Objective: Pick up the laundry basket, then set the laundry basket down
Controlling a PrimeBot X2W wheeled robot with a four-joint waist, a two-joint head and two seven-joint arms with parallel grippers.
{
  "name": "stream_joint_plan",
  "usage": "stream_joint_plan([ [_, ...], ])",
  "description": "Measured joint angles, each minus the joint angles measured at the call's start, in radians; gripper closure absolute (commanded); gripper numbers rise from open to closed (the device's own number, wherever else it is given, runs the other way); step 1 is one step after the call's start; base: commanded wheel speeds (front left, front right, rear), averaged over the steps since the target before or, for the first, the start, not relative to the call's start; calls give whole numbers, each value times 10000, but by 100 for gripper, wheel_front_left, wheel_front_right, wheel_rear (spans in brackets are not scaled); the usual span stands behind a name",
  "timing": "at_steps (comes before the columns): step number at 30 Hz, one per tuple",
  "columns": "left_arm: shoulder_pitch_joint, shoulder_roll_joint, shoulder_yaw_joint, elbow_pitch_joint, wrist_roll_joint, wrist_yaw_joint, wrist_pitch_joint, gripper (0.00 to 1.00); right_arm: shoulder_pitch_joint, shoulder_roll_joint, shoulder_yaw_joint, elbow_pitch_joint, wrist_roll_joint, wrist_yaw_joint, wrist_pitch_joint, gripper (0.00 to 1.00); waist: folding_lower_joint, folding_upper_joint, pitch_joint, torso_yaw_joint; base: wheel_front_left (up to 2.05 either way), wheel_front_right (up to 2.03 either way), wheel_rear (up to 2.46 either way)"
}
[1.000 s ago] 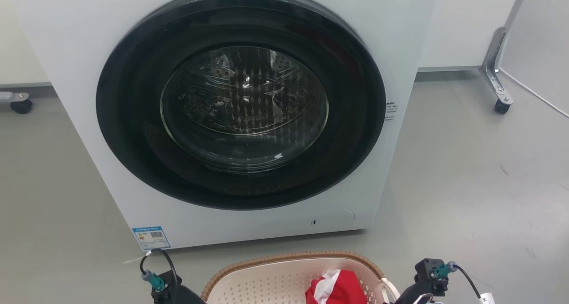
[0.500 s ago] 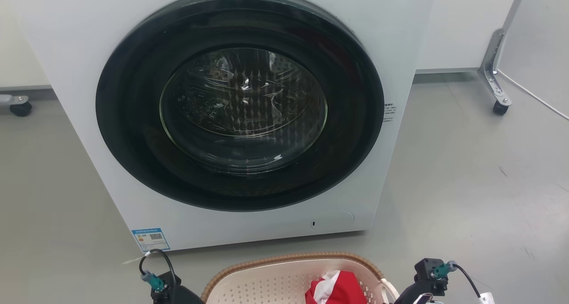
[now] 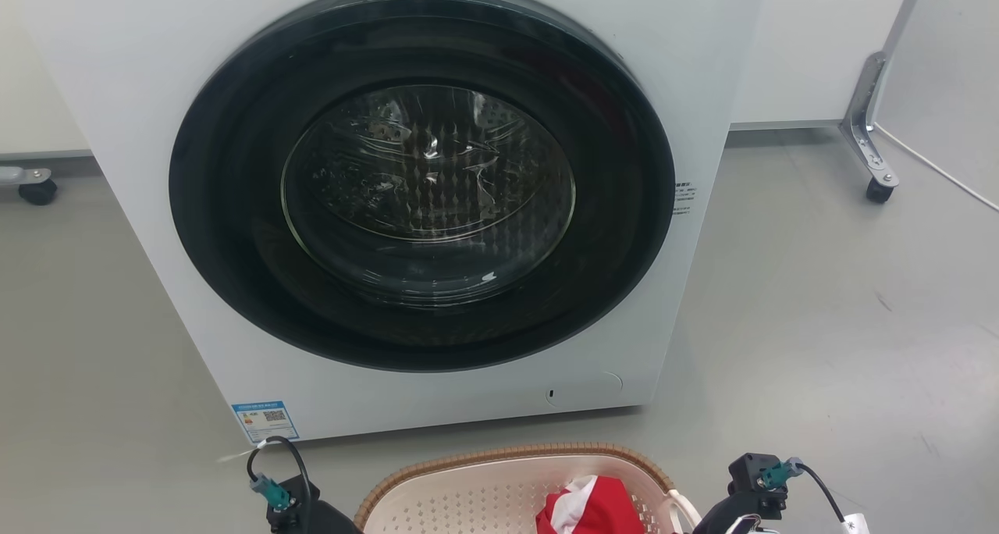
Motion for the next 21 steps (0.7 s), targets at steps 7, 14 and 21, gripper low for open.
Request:
stream_joint_plan([
  [7,5,8,-102,-52,-130,90,-2,100,4,-23,52,-35,58,0,2,100,0,0,29,14,0,0,0],
  [14,58,17,-263,-188,-203,176,-69,100,4,-46,98,-54,75,-2,-10,100,0,-1,138,29,0,0,0],
  [21,136,23,-405,-403,-259,238,-257,100,0,-90,58,-40,142,-8,-242,100,0,-1,457,39,0,0,0],
])
